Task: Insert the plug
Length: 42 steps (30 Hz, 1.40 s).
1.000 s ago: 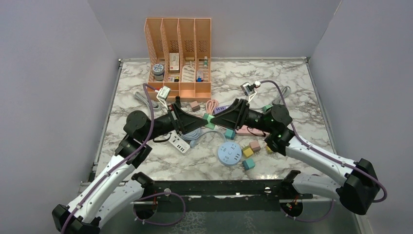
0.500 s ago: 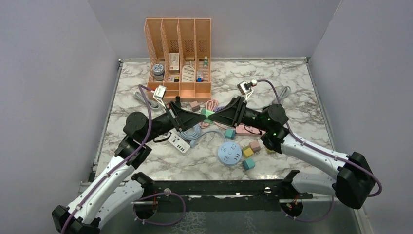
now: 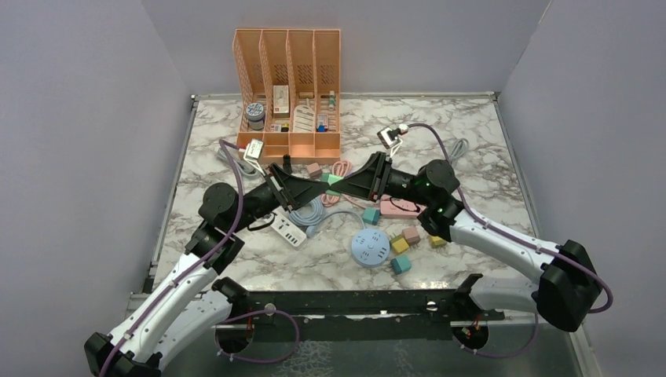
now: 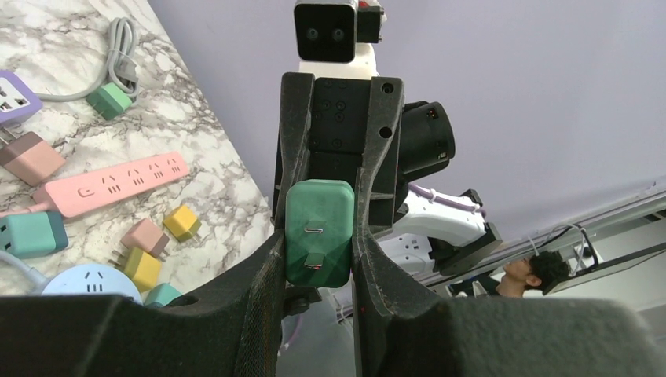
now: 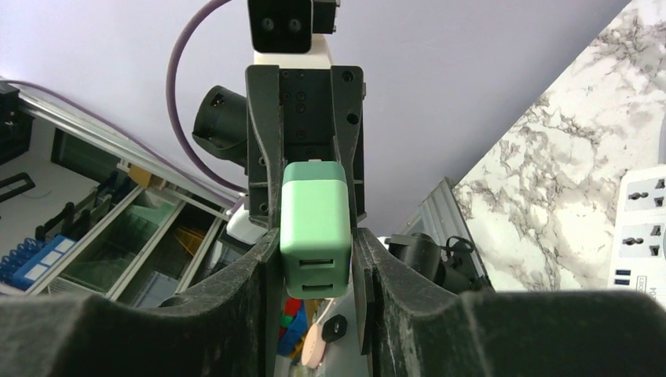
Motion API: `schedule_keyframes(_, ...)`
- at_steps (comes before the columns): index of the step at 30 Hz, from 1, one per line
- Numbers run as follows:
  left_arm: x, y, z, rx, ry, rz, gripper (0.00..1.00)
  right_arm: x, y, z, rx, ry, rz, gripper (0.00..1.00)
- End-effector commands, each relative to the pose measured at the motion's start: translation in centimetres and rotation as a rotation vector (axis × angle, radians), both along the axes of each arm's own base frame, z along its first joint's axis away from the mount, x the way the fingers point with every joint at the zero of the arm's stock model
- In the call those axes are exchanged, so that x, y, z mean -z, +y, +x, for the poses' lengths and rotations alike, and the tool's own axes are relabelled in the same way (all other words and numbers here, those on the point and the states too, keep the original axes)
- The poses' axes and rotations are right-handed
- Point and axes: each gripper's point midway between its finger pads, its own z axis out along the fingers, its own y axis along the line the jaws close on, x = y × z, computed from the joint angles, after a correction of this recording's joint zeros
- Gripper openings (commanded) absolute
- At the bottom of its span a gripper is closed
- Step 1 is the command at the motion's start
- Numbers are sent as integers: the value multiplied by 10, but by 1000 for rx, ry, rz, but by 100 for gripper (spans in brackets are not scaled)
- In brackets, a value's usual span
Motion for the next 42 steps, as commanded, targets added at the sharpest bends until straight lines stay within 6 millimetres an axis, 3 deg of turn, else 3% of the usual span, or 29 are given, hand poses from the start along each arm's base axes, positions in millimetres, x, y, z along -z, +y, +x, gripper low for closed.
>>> schedule_keyframes(1, 3, -1, -2, 7, -14, -6, 0, 0, 8, 1, -21, -40, -47, 37)
schedule_keyframes(5, 9, 0, 0, -4, -11, 16, 0, 2, 11, 1, -39, -56, -70, 30)
schedule_keyframes(7, 15, 1, 2, -19, -3, 48, 8, 5, 13, 3, -36, -75, -104, 19)
schedule_keyframes(10, 27, 7, 6, -65, 6, 124, 38, 15, 14, 14, 0, -142, -213, 3)
schedule_keyframes(13, 39, 22, 11, -149, 6, 221, 66, 39, 6, 32, 56, -231, -410, 1)
schedule_keyframes(16, 54, 41, 13, -235, 10, 334, 80, 54, -8, 45, 56, -377, -566, 1)
schedule_keyframes(21, 73, 66, 9, -308, -12, 469, 84, 65, -42, 72, 76, -727, -877, 1)
schedule_keyframes(24, 84, 76, 8, -338, -17, 525, 84, 76, -68, 86, 73, -817, -1084, 1)
schedule_keyframes(28, 101, 86, 8, -361, -10, 598, 84, 100, -97, 101, 21, -809, -1337, 1)
schedule_keyframes(33, 117, 99, 11, -383, -31, 722, 84, 147, -133, 113, -92, -760, -1592, 1)
schedule_keyframes(42, 140, 108, 20, -402, -42, 834, 85, 197, -185, 119, -315, -716, -1827, 1)
